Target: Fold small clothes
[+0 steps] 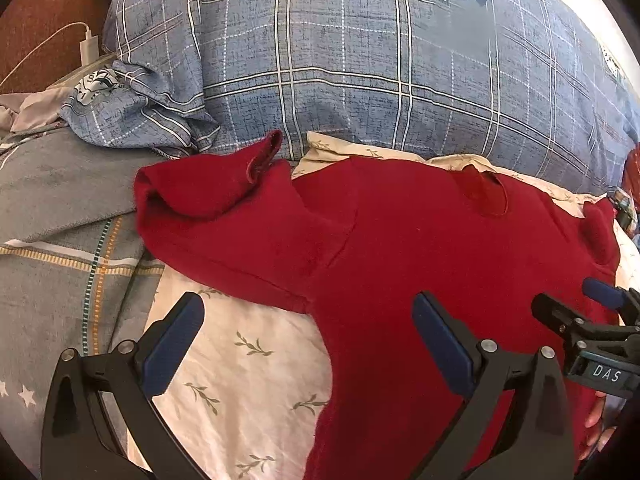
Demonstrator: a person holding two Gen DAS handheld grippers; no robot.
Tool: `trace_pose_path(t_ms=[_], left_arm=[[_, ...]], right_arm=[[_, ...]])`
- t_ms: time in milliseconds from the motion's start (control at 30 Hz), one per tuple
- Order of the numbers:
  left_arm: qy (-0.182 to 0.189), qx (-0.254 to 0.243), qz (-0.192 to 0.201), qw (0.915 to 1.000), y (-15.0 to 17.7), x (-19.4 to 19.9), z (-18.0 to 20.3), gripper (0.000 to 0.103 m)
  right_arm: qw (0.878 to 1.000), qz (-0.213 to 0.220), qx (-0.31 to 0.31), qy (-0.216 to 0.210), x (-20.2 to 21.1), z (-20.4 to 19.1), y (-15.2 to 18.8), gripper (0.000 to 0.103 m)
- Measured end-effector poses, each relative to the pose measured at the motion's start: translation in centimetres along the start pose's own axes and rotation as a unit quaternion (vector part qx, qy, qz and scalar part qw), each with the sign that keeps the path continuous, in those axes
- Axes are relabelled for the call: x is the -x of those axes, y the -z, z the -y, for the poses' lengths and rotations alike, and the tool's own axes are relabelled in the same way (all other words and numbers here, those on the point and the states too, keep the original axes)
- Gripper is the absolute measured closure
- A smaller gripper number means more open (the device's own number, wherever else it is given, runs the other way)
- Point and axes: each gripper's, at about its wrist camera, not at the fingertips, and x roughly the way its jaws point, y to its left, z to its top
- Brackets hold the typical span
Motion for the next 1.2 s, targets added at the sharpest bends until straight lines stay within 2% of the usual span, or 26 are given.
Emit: trace_pose_path(t_ms=[333, 700, 1033, 1200], left_arm=[[-0.002, 0.004, 0.002, 1.0, -0.2, -0.1, -0.9, 0.0], [-0.006, 0.017, 0.002, 0.9998, -0.4, -0.2, -1.9, 0.0], [-0.013, 0.025, 0.0, 0.9996, -0.7, -0.5, -2.8, 0.0], [-0.017, 0.03, -0.002, 0.9994, -0.8, -0.8, -3.3, 0.0]], right_arm=[[1.0, 0.003, 0.02, -0.011, 0.1, -1.8, -0.7, 0.006], [0.999, 0.0, 0.025, -0.035, -0.1, -3.0, -1.3, 0.006], [0.998, -0.003, 0.035, -0.045, -1.0, -4.5, -2.3, 0.015], [0.998, -0.005, 0.044, -0.051, -1.5, -5.4, -2.7, 0.016]])
